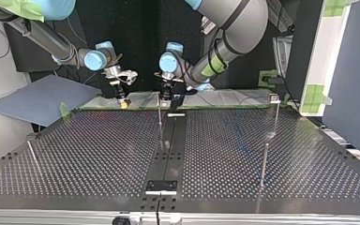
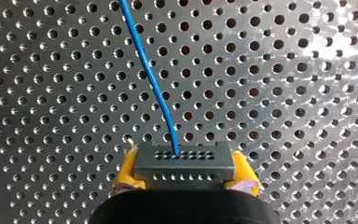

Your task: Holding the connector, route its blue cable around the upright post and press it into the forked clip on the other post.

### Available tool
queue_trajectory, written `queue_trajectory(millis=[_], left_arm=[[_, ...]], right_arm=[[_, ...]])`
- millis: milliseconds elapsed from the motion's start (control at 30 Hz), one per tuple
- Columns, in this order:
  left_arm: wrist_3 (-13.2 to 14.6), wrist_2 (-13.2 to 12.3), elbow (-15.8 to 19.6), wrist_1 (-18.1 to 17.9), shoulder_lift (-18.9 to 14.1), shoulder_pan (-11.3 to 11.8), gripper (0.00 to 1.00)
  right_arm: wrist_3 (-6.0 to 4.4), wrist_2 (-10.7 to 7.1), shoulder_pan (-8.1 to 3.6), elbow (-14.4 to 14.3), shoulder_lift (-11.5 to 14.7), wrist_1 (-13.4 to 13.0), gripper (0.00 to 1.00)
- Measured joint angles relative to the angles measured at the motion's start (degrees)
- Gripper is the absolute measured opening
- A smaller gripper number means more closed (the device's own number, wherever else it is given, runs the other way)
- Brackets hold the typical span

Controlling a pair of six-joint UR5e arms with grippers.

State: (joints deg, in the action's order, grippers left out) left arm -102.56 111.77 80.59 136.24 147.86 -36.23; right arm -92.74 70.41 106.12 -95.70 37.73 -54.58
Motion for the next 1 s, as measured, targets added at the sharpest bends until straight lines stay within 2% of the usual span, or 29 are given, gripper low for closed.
queue_trajectory(millis=[300, 333, 367, 433, 467, 500, 700, 733, 767, 833, 867, 900, 933, 967, 1000], left_arm=[[0.0, -0.1, 0.1, 0.3, 0.0, 0.2, 0.11], [0.0, -0.2, 0.1, 0.4, 0.0, 0.2, 0.18], [0.1, -0.2, 0.1, 0.5, 0.0, 0.2, 0.18], [0.2, -0.2, 0.1, 0.7, 0.0, 0.3, 0.28], [0.3, -0.2, 0.1, 0.8, 0.0, 0.3, 0.28], [0.6, -0.2, 0.1, 1.0, 0.0, 0.3, 0.33], [1.9, -0.1, 0.1, 2.7, 0.0, 0.5, 0.36], [2.0, -0.2, 0.1, 2.9, 0.0, 0.6, 0.48], [2.0, -0.3, 0.1, 3.1, 0.0, 0.7, 0.48], [2.1, -0.6, 0.1, 3.6, 0.0, 1.0, 0.71], [2.1, -0.8, 0.1, 3.9, 0.0, 1.1, 0.71], [2.2, -1.1, 0.1, 4.3, 0.0, 1.2, 0.85], [2.2, -1.3, 0.1, 4.7, 0.0, 1.3, 0.93], [2.2, -1.3, 0.1, 5.0, 0.0, 1.4, 0.93], [2.1, -1.2, 0.1, 5.6, 0.0, 1.5, 1.00]], right_arm=[[0.00, 0.00, -0.02, 0.3, -0.1, 0.3, 0.00], [0.00, -0.01, -0.02, 0.3, -0.1, 0.3, 0.00], [0.00, -0.03, -0.03, 0.3, -0.1, 0.3, 0.00], [0.00, -0.07, -0.01, 0.3, -0.1, 0.4, 0.00], [0.00, -0.10, 0.03, 0.3, -0.1, 0.4, 0.00], [0.00, -0.13, 0.05, 0.3, -0.2, 0.5, 0.00], [0.00, -0.17, 0.22, 0.3, -0.2, 0.6, 0.00], [0.00, -0.17, 0.25, 0.3, -0.2, 0.6, 0.00], [0.00, -0.17, 0.28, 0.3, -0.2, 0.7, 0.00], [0.00, -0.18, 0.29, 0.3, -0.3, 0.7, 0.00], [0.00, -0.17, 0.29, 0.3, -0.3, 0.8, 0.00], [0.00, -0.18, 0.28, 0.3, -0.3, 0.8, 0.00], [0.00, -0.18, 0.26, 0.3, -0.3, 0.9, 0.00], [0.00, -0.16, 0.24, 0.3, -0.3, 0.9, 0.00], [0.00, -0.15, 0.23, 0.3, -0.3, 0.9, 0.00]])
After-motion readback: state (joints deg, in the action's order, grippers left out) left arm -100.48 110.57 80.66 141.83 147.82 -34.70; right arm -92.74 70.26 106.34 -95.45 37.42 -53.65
